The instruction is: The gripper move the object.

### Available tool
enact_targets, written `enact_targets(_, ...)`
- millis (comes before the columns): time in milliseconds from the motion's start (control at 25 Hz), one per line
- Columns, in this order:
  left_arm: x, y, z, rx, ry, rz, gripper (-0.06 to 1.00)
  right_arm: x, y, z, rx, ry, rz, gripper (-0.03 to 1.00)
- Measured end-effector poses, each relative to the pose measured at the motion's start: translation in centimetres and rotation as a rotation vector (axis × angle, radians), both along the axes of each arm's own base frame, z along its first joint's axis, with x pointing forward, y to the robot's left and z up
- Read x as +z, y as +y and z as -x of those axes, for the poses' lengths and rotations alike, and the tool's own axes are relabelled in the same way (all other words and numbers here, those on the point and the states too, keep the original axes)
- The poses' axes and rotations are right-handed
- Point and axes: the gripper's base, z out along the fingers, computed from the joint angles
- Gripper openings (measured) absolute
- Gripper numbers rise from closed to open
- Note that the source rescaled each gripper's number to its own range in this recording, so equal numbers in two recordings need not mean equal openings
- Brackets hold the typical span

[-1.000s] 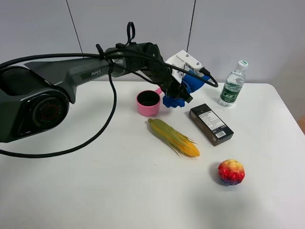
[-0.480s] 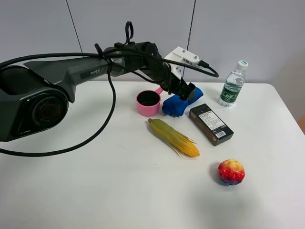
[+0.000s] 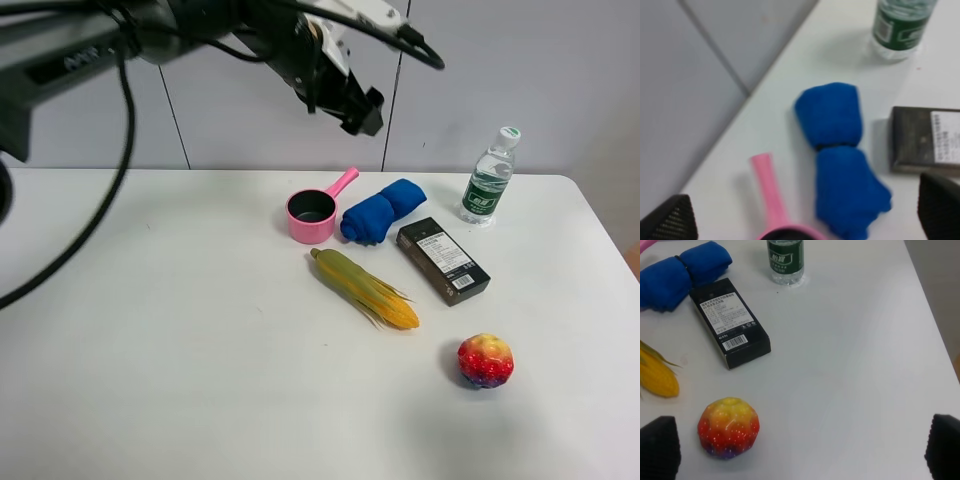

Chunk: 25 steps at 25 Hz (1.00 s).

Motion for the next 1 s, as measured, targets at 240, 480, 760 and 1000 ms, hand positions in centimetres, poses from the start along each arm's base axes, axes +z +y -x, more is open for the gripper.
enact_targets(240,10.0,7.0,3.6,0.137,-0.116,-0.039,0.84,0.0,0.0,0.0,0.0,0.0,0.0,1.0)
enact_targets(480,16.4,16.4,9.3,0.373,-0.144,-0.028,0.84,0.0,0.0,0.0,0.0,0.0,0.0,1.0)
enact_targets(760,13.7,26.1,20.5,0.609,-0.107,-0.033,0.84,0.0,0.0,0.0,0.0,0.0,0.0,1.0)
enact_targets(1000,6.3,28.8,33.3,0.8,-0.143,0.104,0.84,0.0,0.0,0.0,0.0,0.0,0.0,1.0)
